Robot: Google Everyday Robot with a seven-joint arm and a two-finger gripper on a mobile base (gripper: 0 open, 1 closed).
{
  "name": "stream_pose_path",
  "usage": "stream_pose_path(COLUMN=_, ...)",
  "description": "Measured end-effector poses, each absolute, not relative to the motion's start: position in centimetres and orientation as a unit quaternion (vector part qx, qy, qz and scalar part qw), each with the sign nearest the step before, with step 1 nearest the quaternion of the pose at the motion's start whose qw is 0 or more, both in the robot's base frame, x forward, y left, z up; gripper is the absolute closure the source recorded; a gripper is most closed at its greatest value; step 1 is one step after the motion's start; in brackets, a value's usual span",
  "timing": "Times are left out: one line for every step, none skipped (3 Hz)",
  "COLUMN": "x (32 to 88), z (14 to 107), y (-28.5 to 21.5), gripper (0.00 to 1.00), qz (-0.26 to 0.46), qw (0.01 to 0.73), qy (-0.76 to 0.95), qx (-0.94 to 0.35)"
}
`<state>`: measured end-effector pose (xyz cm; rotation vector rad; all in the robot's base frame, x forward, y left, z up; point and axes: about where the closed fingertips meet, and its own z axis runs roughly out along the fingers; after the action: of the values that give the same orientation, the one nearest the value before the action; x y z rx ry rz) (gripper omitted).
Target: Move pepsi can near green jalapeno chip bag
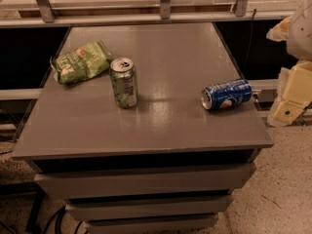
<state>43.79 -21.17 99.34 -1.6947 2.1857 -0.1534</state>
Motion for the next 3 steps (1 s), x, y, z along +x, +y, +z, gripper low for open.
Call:
stream_pose_path(x=43.79, z=99.34, y=-21.17, gripper=0.0, qz=-0.054, qw=0.185, qy=0.775, qx=-0.601)
stream_pose_path(x=43.84, z=99.24, y=-20.96, gripper=0.0, qz=-0.054, qw=0.187, qy=0.769, qx=-0.609)
stream_pose_path(x=44.1, z=98.76, y=-20.54, gripper=0.0, qz=-0.053, qw=0.186, qy=0.755, qx=-0.626)
